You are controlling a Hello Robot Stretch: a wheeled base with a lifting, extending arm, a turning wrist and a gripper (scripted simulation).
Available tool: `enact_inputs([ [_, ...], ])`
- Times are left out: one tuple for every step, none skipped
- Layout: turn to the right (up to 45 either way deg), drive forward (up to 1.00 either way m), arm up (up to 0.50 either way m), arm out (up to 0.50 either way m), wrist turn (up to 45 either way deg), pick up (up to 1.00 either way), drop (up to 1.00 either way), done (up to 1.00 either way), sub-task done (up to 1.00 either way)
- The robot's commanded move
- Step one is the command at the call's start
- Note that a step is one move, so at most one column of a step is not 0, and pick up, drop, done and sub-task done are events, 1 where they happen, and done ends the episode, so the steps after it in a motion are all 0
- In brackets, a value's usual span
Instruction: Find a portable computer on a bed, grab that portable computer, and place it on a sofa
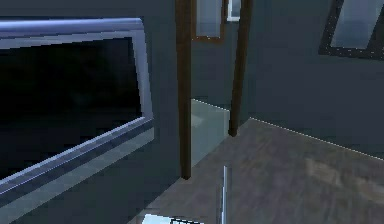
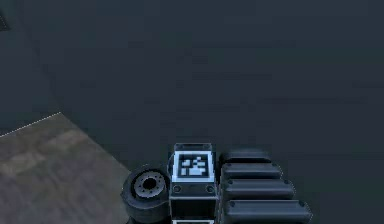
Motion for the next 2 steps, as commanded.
enact_inputs([
  [-9.0,0.0,0.0,0.0,0.0,0.0,0.0,0.0,0.0],
  [0.0,0.1,0.0,0.0,0.0,0.0,0.0,0.0,0.0],
])
